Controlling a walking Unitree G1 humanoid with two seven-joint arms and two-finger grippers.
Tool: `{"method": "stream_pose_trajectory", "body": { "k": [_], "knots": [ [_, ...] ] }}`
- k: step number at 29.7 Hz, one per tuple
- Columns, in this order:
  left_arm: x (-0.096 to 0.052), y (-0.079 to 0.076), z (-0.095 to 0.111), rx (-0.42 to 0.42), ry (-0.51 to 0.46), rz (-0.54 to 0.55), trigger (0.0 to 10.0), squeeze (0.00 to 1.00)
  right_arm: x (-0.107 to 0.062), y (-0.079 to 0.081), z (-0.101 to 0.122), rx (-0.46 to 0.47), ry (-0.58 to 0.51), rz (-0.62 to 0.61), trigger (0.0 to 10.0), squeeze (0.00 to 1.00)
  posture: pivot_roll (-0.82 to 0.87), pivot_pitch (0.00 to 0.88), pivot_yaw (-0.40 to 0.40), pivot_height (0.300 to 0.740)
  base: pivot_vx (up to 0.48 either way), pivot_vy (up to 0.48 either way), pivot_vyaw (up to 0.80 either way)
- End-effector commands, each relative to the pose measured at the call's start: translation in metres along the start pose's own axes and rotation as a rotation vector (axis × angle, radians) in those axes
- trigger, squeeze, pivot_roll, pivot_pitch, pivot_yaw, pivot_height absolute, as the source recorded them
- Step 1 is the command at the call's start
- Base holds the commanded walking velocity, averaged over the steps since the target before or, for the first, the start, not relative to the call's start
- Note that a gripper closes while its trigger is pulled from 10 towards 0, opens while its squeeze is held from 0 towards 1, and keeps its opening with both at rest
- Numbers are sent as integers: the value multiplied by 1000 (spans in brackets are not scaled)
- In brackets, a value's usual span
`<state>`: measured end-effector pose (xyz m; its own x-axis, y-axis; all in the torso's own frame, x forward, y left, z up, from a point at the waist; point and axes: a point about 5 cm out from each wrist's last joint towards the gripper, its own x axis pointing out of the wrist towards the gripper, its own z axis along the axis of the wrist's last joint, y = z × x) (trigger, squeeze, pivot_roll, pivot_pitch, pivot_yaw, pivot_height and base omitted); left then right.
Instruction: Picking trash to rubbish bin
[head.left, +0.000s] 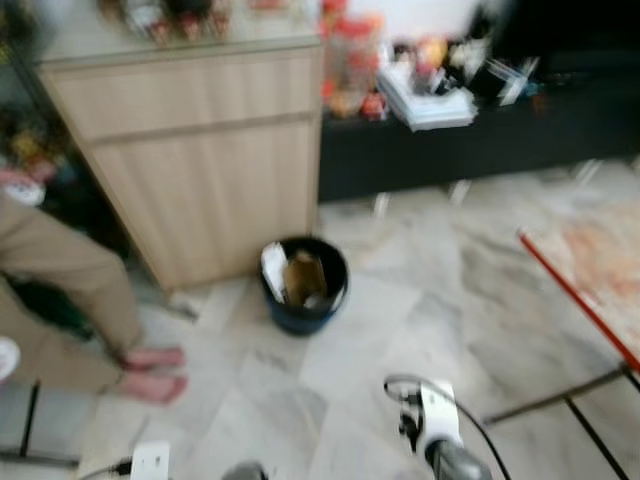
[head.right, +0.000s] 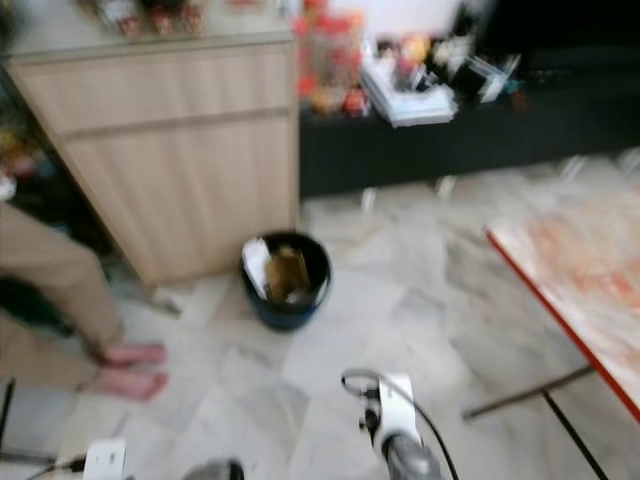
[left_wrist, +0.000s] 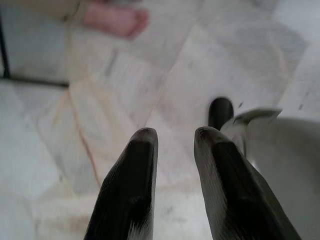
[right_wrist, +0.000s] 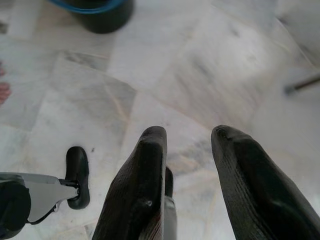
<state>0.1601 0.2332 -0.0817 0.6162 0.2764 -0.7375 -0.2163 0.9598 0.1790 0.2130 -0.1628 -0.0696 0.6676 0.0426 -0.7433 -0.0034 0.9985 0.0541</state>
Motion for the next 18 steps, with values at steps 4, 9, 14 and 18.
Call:
{"method": "stream_pose_trajectory", "body": {
  "k": [4,9,14,18],
  "knots": [
    [-2,1,-9,10,35,-7,10000,0,-1,1,-6,9,20,3,10000,0,115,113,-46,740,0,0,-775],
    [-2,0,-10,16,38,-10,10000,0,-1,1,-7,6,23,-1,10000,0,119,101,-44,740,0,0,-776],
    [-2,2,-9,59,49,-5,10000,0,-1,2,-7,6,23,1,10000,0,118,103,-40,740,0,0,-775],
    [-2,2,-9,63,49,-11,10000,0,-1,2,-7,6,23,1,10000,0,118,103,-40,740,0,0,-775]
  ]
}}
